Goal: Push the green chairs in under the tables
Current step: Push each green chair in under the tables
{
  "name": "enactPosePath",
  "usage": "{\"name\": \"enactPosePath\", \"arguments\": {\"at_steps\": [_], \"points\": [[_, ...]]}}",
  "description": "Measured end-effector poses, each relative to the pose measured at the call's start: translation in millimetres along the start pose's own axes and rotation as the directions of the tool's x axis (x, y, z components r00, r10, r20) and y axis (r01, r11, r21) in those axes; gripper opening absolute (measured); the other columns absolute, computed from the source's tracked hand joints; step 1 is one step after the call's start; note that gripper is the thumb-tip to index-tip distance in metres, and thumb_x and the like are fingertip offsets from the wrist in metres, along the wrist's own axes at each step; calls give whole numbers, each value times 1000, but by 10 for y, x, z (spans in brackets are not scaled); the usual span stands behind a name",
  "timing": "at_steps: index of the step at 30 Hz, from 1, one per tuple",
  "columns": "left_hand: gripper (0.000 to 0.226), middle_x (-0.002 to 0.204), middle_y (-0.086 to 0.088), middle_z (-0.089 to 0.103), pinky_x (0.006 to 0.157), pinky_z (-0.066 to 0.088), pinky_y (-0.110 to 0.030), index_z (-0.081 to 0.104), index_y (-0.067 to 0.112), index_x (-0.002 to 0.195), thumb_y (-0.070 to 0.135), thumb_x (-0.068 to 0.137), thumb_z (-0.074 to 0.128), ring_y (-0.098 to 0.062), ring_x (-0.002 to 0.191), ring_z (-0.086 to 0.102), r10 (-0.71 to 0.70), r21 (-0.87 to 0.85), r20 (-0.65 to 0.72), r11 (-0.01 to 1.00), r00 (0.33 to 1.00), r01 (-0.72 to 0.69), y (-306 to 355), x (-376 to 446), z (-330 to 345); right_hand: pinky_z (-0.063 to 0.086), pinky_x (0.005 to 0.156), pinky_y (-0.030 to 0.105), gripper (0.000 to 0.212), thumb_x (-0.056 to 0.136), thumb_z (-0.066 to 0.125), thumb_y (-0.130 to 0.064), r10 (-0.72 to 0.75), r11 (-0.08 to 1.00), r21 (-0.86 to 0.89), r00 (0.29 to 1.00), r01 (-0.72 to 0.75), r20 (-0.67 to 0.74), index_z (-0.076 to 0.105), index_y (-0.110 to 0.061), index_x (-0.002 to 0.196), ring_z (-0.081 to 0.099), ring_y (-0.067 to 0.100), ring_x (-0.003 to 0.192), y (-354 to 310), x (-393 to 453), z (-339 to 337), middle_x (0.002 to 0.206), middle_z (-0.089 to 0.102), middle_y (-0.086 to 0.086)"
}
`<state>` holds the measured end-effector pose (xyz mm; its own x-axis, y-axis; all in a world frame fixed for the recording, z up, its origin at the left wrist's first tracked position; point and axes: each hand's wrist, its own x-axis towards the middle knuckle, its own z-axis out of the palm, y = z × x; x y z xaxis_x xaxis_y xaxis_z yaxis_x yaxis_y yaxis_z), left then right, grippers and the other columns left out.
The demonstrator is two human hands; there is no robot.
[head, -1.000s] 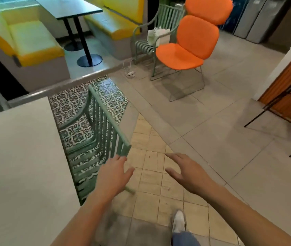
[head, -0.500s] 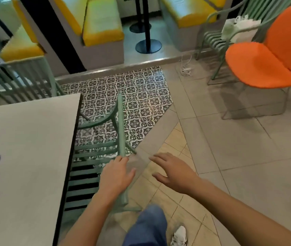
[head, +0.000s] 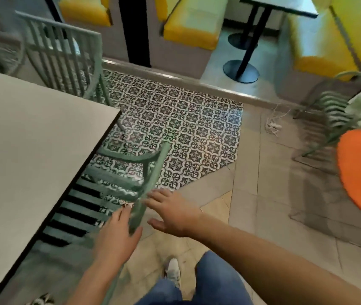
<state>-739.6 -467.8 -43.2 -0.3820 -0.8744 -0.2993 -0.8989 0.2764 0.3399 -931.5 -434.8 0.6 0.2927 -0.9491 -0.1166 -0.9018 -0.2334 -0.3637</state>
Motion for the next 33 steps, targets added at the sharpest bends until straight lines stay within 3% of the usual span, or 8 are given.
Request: {"name": "enactPosePath", "arguments": {"at_steps": [4, 8, 12, 16, 20, 24, 27, 33], "points": [[75, 145, 2, 42, 98, 46, -36, 39, 22, 146, 62, 83, 52, -20, 126, 48, -131, -64, -10, 989, 991, 130, -32, 76, 53, 29, 113, 46, 56, 90, 58, -39, -178, 983, -28, 976, 183, 124, 46, -15, 140, 34, 33, 136, 222, 463, -46, 142, 46, 13], [94, 136, -5, 46, 95, 42, -33, 45, 16, 140, 77, 70, 31, -21, 121, 48, -298, -285, 37, 912, 954, 296, 75, 50, 146, 21, 114, 43, 59, 91, 56, -41, -360, 925, -23, 896, 378, 261, 42, -15, 143, 29, 31, 138, 445, 870, 14, 145, 43, 11], [68, 145, 5, 41, 103, 40, -31, 38, 22, 146, 59, 90, 50, -14, 128, 44, -447, -309, 39, 845, 894, 436, 273, -43, 256, 18, 116, 42, 54, 93, 49, -46, -519, 828, -19, 780, 560, 350, 42, -21, 141, 31, 28, 137, 658, 1094, 98, 143, 44, 6], [60, 144, 5, 44, 94, 42, -29, 37, 26, 146, 52, 93, 48, -17, 124, 49, -592, -250, 19, 777, 805, 578, 503, -93, 288, 22, 115, 41, 54, 95, 42, -48, -586, 744, -33, 675, 667, 449, 41, -21, 141, 35, 27, 136, 860, 1261, 99, 142, 47, 5], [56, 132, 2, 56, 90, 45, -31, 47, 25, 139, 54, 91, 50, -19, 114, 55, -683, -281, -3, 702, 731, 655, 589, -161, 331, 30, 109, 38, 51, 96, 41, -51, -600, 707, -45, 633, 705, 490, 46, -22, 137, 41, 25, 130, 954, 1358, 31, 136, 51, 2], [53, 114, 0, 61, 84, 45, -35, 56, 24, 125, 62, 89, 48, -23, 104, 58, -724, -277, -7, 664, 690, 694, 574, -225, 329, 41, 96, 38, 57, 90, 37, -68, -548, 730, -120, 681, 673, 486, 52, -28, 128, 50, 21, 118, 1028, 1421, 28, 125, 58, -3], [54, 103, 1, 62, 80, 46, -37, 58, 24, 112, 70, 86, 44, -23, 96, 59, -753, -267, -26, 639, 657, 722, 524, -349, 362, 49, 83, 34, 73, 79, 24, -83, -482, 734, -242, 737, 635, 474, 55, -31, 120, 59, 15, 97, 1079, 1444, 26, 108, 62, -7], [60, 95, 4, 61, 83, 47, -40, 54, 25, 97, 77, 85, 28, -19, 89, 58, -736, -147, -84, 675, 671, 723, 473, -449, 449, 47, 62, 24, 56, 79, 24, -80, -454, 688, -322, 732, 651, 509, 46, -29, 89, 57, 7, 69, 998, 1404, -20, 80, 57, -11]]}}
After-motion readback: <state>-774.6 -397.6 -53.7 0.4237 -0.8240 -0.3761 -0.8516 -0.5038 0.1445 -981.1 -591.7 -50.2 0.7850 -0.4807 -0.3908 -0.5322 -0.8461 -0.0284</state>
